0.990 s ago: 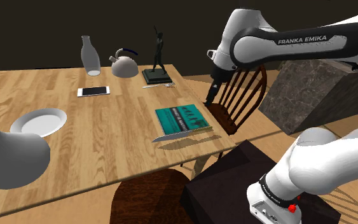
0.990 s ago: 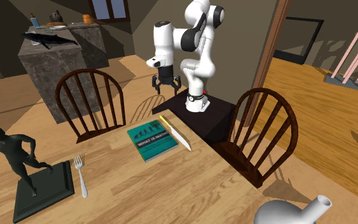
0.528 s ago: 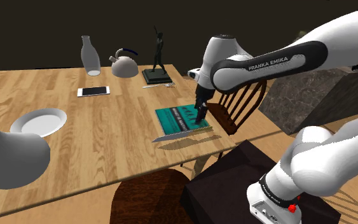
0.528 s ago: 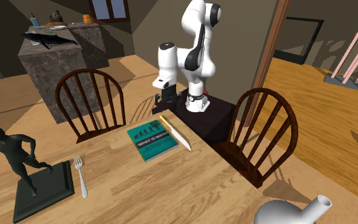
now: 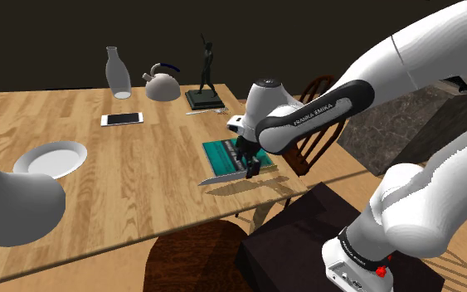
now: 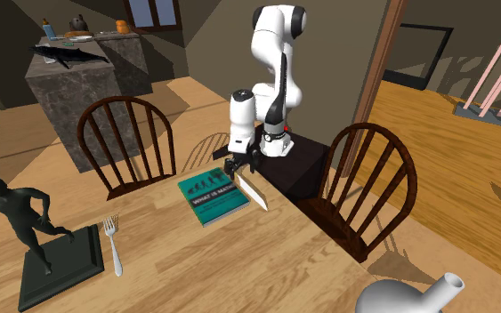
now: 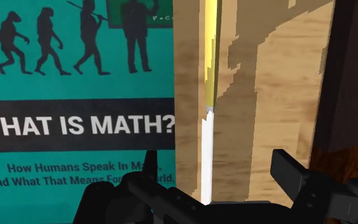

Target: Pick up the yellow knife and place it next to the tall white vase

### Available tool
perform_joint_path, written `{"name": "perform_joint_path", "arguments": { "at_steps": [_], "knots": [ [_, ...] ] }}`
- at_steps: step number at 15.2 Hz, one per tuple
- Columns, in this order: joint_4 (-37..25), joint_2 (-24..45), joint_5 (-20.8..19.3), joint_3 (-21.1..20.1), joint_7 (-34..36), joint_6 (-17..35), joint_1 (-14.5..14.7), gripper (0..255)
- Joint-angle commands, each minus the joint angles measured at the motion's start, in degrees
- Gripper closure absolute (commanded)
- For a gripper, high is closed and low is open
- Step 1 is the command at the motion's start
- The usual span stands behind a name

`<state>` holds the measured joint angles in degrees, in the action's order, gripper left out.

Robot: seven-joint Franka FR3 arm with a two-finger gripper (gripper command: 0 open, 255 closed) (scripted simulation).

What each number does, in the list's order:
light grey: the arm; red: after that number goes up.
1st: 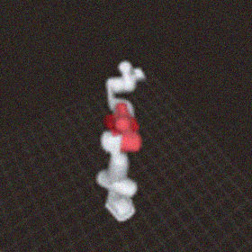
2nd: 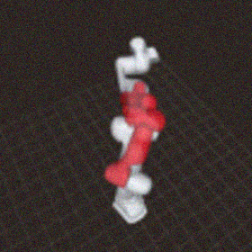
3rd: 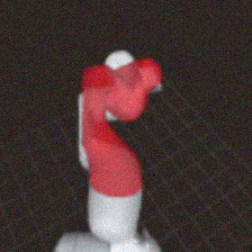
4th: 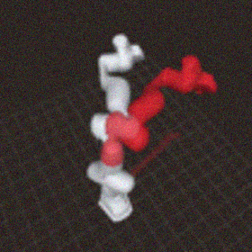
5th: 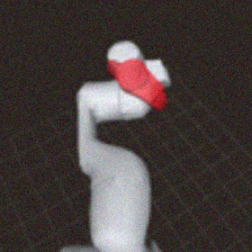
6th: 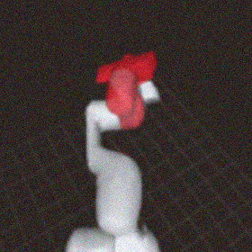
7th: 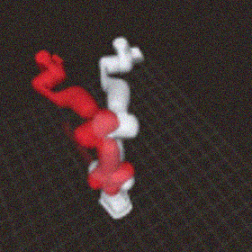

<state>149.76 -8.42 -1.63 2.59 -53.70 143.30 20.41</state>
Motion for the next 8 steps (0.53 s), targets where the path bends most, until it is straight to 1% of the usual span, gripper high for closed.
{"name": "perform_joint_path", "arguments": {
  "at_steps": [1,6,8],
  "knots": [
    [0.0,1.75,-0.05,-0.05,-0.71,1.81,0.19,0],
    [0.61,6.16,0.1,0.0,-0.83,6.84,0.19,0],
    [0.61,6.16,0.1,0.0,-0.82,6.84,0.18,0]
  ]
}}
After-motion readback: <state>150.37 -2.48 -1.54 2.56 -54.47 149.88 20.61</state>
